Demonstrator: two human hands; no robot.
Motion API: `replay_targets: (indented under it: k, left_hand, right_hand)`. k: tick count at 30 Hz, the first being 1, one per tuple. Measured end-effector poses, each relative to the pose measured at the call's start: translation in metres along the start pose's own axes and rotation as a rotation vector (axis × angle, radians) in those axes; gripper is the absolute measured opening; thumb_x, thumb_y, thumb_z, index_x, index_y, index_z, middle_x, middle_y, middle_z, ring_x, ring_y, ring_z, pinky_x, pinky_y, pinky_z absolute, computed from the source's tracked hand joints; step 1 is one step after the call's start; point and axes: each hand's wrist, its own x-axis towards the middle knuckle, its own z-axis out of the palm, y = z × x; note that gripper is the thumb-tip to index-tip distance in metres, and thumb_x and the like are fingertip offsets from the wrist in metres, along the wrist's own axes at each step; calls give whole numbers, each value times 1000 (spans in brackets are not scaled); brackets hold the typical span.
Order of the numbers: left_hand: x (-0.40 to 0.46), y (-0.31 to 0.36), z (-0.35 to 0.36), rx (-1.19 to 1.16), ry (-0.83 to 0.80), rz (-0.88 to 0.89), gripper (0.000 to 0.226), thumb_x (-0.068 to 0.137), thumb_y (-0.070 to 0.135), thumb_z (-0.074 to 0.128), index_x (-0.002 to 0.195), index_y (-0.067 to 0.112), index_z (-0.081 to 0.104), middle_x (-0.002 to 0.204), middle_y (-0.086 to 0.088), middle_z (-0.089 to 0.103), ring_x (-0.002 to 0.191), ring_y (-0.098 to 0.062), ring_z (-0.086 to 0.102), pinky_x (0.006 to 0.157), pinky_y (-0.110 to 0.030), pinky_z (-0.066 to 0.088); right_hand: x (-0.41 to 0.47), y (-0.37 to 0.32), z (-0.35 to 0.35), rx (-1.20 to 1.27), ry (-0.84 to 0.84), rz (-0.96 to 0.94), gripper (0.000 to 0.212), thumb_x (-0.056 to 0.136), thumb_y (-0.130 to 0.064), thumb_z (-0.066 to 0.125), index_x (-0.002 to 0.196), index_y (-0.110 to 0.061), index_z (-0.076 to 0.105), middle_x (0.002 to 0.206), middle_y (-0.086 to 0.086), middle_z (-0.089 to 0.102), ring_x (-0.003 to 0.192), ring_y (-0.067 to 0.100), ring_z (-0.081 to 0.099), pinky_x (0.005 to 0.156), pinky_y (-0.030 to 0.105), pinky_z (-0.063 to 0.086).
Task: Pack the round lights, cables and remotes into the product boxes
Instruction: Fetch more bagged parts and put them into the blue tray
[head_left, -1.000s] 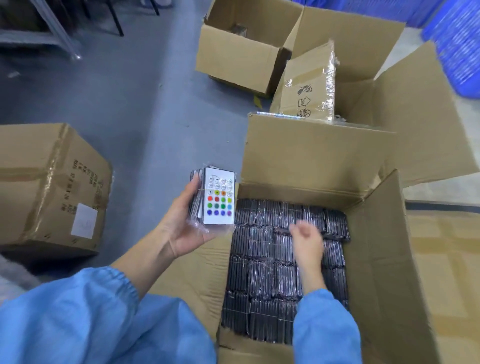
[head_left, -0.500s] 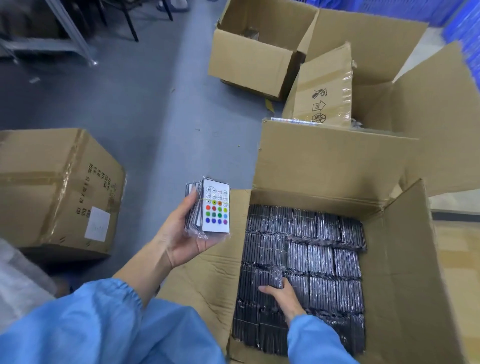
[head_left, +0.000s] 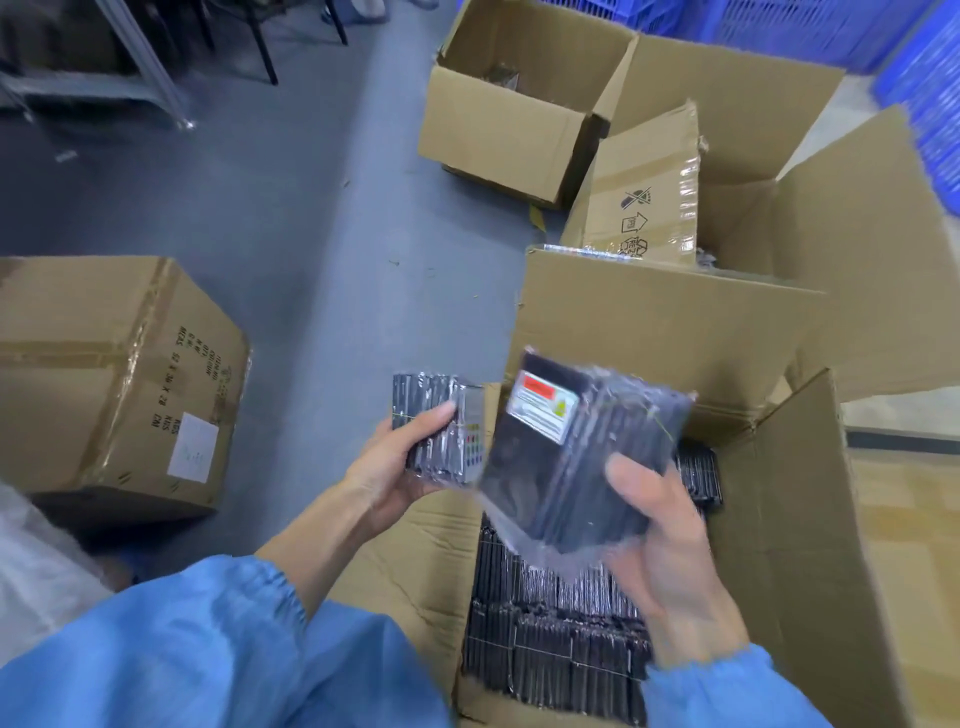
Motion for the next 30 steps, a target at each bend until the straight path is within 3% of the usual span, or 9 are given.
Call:
replay_targets:
  k: [2, 4, 7, 13, 16, 20, 23, 27, 30]
  left_hand:
    - [-8, -5, 0, -74, -25, -48, 7, 94, 8, 55, 98, 4, 60, 66, -7, 69, 53, -3, 66, 48, -17, 51]
    - [-13, -9, 4, -39, -66, -138, 23, 102, 7, 40, 87, 8, 57, 69, -12, 63, 52, 7, 62, 54, -6, 46]
    - [-18, -8, 9, 63, -70, 115, 19, 80, 31, 64, 89, 16, 74, 86, -4, 75, 72, -11, 71, 57, -25, 56]
    - [-13, 21, 6, 105, -98, 145, 48, 89, 45, 55, 122, 12, 64, 123, -15, 68, 115, -37, 63, 79, -53, 58]
    - [-9, 32, 0, 82, -138, 47, 70, 82, 61, 59, 134, 13, 58, 133, -19, 60, 123, -45, 54, 103, -65, 37]
    - [-9, 43, -2, 113, -288, -87, 81, 75, 78, 50, 138, 28, 53, 139, -4, 59, 126, -30, 58, 95, -55, 52]
    - [-11, 32, 5, 230, -292, -98, 71, 79, 74, 47, 133, 29, 57, 137, -2, 60, 126, -26, 58, 96, -48, 53]
    - [-10, 17, 11, 226, -262, -161, 72, 90, 57, 54, 146, 15, 38, 143, -18, 52, 130, -42, 49, 97, -58, 48]
    - [-13, 19, 17, 254, -252, -152, 58, 97, 43, 52, 145, 14, 37, 145, -23, 46, 130, -48, 46, 94, -69, 45]
  right_hand:
    - [15, -6, 41, -132, -57, -84, 35, 74, -37, 78, 105, -22, 70, 94, -4, 73, 79, 19, 67, 69, 30, 55]
    - [30, 5, 61, -409, -16, -91, 38, 74, -31, 79, 108, -37, 64, 119, -3, 68, 103, 7, 65, 87, 27, 51]
    - [43, 21, 66, -717, 63, -1, 51, 68, -44, 80, 106, -57, 47, 147, -12, 43, 131, 6, 48, 111, 36, 37]
    - [46, 34, 35, -205, -5, 1, 25, 72, -32, 74, 95, -21, 76, 95, 3, 75, 90, 19, 71, 77, 27, 54]
    - [45, 38, 20, -120, -49, 50, 16, 66, -31, 73, 76, -20, 79, 78, 0, 75, 72, 16, 70, 66, 26, 56]
    - [42, 36, 1, 17, -77, 168, 51, 48, -38, 89, 83, -3, 73, 79, 12, 72, 72, 23, 69, 65, 29, 56]
    - [36, 31, -7, -53, -49, 286, 57, 55, -35, 78, 91, 8, 67, 77, 16, 70, 65, 24, 68, 59, 30, 54]
    - [30, 35, 9, -119, 197, 461, 117, 51, -40, 87, 146, -2, 32, 117, 4, 64, 103, 16, 60, 92, 38, 48]
    - [30, 51, 21, 23, 316, 302, 87, 67, -35, 77, 144, -19, 41, 128, 6, 65, 118, 24, 60, 91, 43, 51]
